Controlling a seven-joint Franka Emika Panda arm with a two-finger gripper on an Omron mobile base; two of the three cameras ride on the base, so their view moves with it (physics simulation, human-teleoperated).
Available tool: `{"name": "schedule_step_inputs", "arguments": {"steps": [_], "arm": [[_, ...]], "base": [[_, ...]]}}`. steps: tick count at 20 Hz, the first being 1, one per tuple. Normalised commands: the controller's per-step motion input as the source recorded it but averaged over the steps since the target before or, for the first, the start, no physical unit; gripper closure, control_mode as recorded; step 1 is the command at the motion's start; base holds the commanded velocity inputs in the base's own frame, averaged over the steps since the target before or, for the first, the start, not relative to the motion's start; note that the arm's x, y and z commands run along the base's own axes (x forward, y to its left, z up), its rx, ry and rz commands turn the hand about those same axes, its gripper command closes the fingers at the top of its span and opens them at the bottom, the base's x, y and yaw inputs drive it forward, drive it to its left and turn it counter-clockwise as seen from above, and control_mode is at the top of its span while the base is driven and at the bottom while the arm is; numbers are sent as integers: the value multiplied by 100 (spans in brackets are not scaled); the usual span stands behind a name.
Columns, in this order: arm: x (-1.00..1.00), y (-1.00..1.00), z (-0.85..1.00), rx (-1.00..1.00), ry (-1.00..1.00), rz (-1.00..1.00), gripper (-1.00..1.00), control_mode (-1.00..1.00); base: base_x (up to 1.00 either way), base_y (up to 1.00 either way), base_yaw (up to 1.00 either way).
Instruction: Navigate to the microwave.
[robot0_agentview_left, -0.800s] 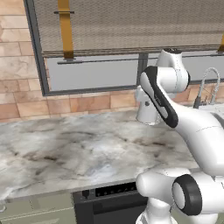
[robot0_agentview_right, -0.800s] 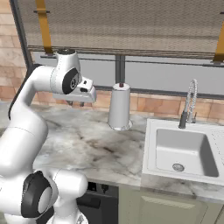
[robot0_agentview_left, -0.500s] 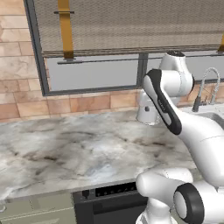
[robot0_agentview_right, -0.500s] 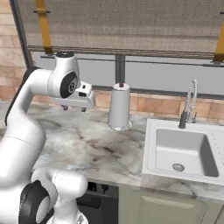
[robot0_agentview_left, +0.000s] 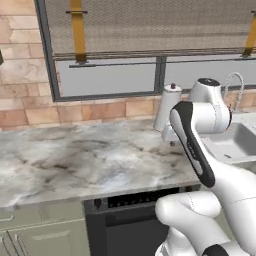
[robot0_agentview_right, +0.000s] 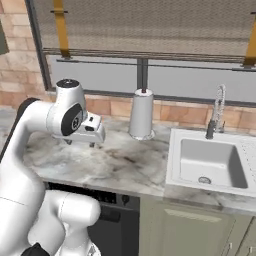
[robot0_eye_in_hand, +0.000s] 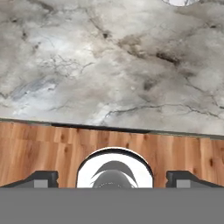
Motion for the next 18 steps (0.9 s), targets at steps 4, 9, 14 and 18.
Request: {"name": "schedule_step_inputs", "arguments": {"steps": [4,9,14,18], "arm": [[0,0,0,0,0,0,-100,100],[0,0,0,0,0,0,-100,100],[0,0,0,0,0,0,-100,100],[0,0,0,0,0,0,-100,100]], "base": [[-56,8,47],[-5,11,79],[12,21,89],[22,25,86]]}}
